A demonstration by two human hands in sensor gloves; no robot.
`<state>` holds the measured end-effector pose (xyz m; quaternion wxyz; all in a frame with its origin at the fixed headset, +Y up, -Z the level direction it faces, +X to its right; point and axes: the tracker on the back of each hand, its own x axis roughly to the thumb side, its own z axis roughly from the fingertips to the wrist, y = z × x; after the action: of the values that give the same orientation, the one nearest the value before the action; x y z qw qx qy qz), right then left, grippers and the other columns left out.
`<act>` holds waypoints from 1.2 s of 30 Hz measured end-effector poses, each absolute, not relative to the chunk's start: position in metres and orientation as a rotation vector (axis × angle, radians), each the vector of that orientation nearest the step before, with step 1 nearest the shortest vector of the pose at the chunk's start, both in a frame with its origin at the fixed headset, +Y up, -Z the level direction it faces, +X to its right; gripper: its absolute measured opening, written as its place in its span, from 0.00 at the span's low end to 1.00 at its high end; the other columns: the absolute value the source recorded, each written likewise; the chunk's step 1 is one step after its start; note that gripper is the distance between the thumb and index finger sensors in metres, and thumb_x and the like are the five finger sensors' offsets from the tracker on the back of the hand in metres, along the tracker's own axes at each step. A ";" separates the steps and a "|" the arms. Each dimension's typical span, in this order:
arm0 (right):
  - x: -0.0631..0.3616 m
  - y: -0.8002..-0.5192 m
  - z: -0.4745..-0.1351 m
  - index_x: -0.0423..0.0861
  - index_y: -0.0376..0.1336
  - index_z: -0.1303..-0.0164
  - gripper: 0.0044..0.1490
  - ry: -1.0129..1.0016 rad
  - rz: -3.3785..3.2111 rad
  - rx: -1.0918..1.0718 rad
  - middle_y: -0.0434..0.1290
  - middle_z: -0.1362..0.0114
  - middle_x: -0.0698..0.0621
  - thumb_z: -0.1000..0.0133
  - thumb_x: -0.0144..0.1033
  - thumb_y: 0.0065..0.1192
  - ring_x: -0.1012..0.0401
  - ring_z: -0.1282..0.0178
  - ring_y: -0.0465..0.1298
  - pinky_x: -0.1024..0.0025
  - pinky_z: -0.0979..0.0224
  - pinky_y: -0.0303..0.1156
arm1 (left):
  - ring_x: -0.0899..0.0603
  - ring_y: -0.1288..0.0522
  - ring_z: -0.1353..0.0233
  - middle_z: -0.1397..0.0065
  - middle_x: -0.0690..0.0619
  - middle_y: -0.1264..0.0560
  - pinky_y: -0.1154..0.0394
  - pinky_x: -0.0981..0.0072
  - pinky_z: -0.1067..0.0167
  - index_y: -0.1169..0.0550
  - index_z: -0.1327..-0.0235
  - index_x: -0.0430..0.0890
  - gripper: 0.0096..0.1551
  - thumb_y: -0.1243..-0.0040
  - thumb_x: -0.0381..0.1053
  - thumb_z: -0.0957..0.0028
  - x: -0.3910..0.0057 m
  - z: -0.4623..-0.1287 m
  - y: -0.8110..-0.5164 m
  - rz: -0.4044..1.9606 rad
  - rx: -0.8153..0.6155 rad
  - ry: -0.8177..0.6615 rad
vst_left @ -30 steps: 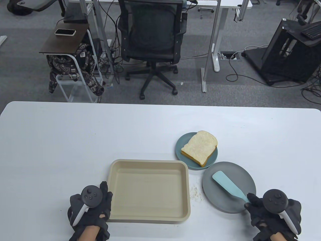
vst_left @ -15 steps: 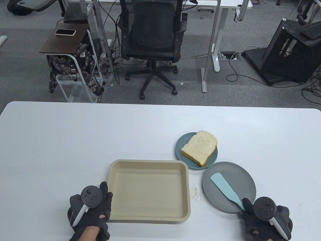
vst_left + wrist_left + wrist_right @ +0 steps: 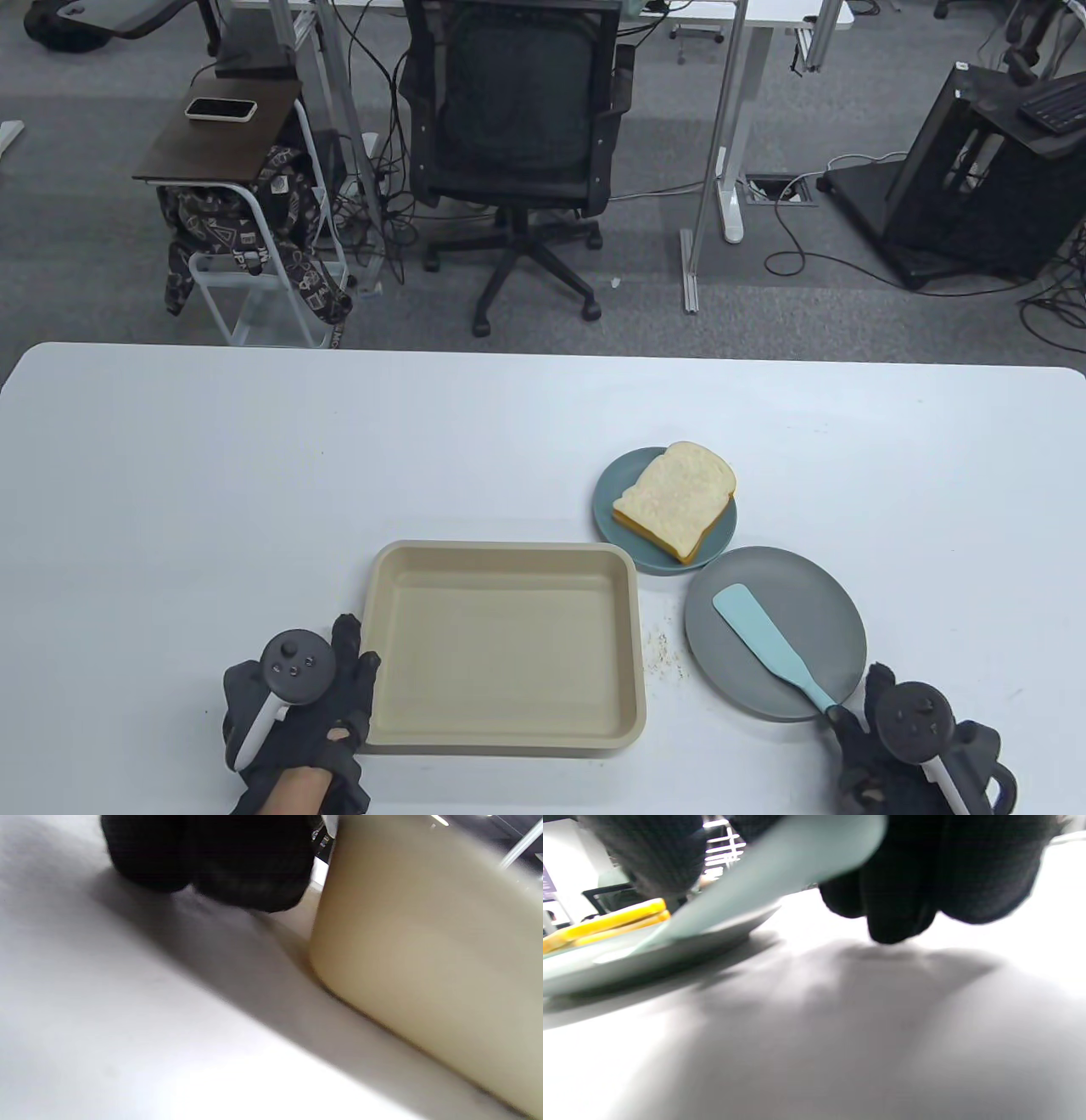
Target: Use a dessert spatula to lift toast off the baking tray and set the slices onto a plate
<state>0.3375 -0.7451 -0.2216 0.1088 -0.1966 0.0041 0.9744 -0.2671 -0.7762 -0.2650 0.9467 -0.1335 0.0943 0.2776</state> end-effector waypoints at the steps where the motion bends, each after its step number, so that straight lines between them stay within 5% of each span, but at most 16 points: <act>1: 0.337 -0.742 -0.219 0.43 0.53 0.24 0.50 -0.017 2.876 -0.599 0.66 0.29 0.31 0.51 0.59 0.60 0.36 0.41 0.75 0.34 0.43 0.73 | 0.42 0.16 0.54 0.37 0.46 0.21 0.25 0.40 0.40 0.45 0.17 0.46 0.40 0.52 0.61 0.37 -0.268 -0.264 -0.774 0.561 -0.269 0.197; 11: 0.240 -0.703 -0.198 0.47 0.46 0.20 0.53 -0.491 3.069 -0.255 0.52 0.20 0.33 0.50 0.63 0.54 0.31 0.26 0.59 0.24 0.31 0.56 | 0.30 0.29 0.24 0.18 0.44 0.33 0.39 0.27 0.29 0.44 0.15 0.49 0.42 0.51 0.67 0.37 -0.251 -0.248 -0.731 0.440 -0.027 0.088; 16: 0.181 -0.702 -0.191 0.48 0.45 0.20 0.53 -0.520 3.044 0.004 0.44 0.17 0.34 0.50 0.65 0.53 0.30 0.22 0.49 0.22 0.29 0.49 | 0.29 0.43 0.14 0.11 0.46 0.43 0.51 0.20 0.27 0.41 0.14 0.52 0.48 0.52 0.78 0.41 -0.220 -0.234 -0.717 0.365 0.075 -0.045; 25: 0.110 -0.701 -0.209 0.53 0.31 0.20 0.60 -0.663 3.010 0.356 0.28 0.17 0.38 0.53 0.74 0.45 0.32 0.20 0.32 0.20 0.29 0.36 | 0.31 0.68 0.12 0.06 0.51 0.65 0.68 0.15 0.31 0.55 0.12 0.62 0.53 0.58 0.84 0.44 -0.189 -0.219 -0.715 0.287 0.203 -0.320; 36: 0.134 -0.724 -0.207 0.57 0.26 0.22 0.63 -0.583 2.959 0.386 0.22 0.18 0.41 0.55 0.79 0.42 0.33 0.21 0.27 0.19 0.32 0.31 | 0.29 0.77 0.15 0.09 0.54 0.74 0.72 0.14 0.35 0.61 0.12 0.64 0.55 0.61 0.87 0.45 -0.173 -0.225 -0.732 0.187 0.073 -0.388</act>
<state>0.1337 -0.7241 -0.2068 0.0503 0.1268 -0.1915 0.9720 -0.1735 -0.7319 -0.2250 0.9762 0.0364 -0.1927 0.0928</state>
